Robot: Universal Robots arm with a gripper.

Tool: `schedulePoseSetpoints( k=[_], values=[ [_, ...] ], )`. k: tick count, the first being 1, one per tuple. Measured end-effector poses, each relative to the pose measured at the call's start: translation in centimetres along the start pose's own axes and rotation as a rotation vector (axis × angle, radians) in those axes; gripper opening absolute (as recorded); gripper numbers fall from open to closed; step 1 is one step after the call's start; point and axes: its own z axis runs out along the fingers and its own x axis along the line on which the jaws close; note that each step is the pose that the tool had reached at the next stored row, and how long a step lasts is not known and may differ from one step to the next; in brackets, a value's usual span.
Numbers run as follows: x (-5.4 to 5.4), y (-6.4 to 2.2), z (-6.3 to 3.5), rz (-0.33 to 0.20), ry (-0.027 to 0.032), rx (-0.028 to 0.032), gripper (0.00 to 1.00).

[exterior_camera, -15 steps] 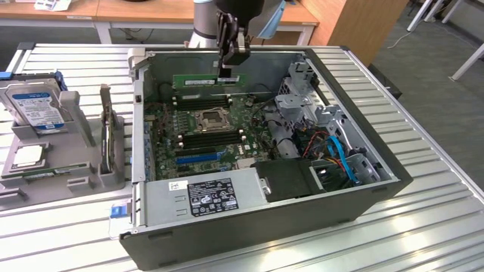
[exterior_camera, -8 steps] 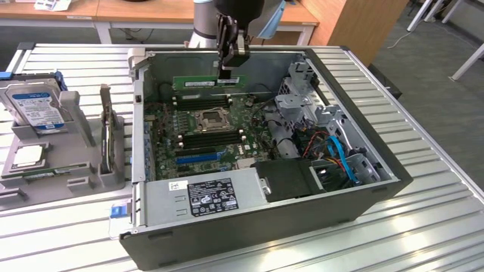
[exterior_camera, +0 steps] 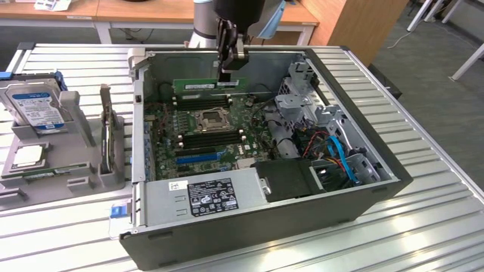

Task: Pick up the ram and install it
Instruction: 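Pick up the ram and move it above insertion slot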

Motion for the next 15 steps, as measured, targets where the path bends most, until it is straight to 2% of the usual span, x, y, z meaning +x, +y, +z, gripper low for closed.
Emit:
schedulePoseSetpoints(
  k=[15],
  values=[
    [0.0, -0.11, 1.72, 0.0, 0.0001, 0.0022, 0.11]
  ],
)
